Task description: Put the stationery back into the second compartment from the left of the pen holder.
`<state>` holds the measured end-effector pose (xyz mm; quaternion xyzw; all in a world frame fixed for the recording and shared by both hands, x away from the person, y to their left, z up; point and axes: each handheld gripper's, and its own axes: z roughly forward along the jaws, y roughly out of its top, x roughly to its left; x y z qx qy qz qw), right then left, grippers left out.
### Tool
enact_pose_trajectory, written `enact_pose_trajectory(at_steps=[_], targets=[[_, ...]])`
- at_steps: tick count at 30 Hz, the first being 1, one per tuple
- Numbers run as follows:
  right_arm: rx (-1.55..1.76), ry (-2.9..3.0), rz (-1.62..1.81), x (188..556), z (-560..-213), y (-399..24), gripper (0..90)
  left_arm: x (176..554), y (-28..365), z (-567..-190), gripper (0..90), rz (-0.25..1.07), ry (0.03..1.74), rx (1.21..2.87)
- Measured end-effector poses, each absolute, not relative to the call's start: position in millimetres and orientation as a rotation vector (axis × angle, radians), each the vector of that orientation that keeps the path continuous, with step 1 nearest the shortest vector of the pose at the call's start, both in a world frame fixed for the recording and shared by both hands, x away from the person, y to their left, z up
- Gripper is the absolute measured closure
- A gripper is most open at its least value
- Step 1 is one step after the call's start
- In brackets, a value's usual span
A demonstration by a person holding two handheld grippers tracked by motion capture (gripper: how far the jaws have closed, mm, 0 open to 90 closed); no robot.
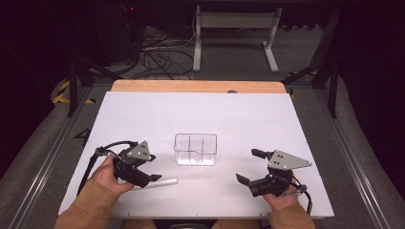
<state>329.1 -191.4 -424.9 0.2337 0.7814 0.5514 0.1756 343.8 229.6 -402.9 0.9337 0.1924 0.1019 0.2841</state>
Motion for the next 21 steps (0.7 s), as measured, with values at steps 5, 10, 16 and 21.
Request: enact_pose_trajectory(at_steps=[5,10,16,21], targets=[[0.656,2.201,1.57,328,-423,-193,2.6,345,224,-408,34.2,0.255,0.509,2.542],[0.661,2.197,1.569,329,-422,-195,2.6,348,219,-413,35.6,0.223,0.54,2.554],[0.668,2.19,1.571,328,-422,-198,2.7,352,215,-419,37.8,0.196,0.534,2.593],[0.67,2.191,1.57,328,-422,-198,2.7,355,212,-424,42.1,0.167,0.547,2.64]])
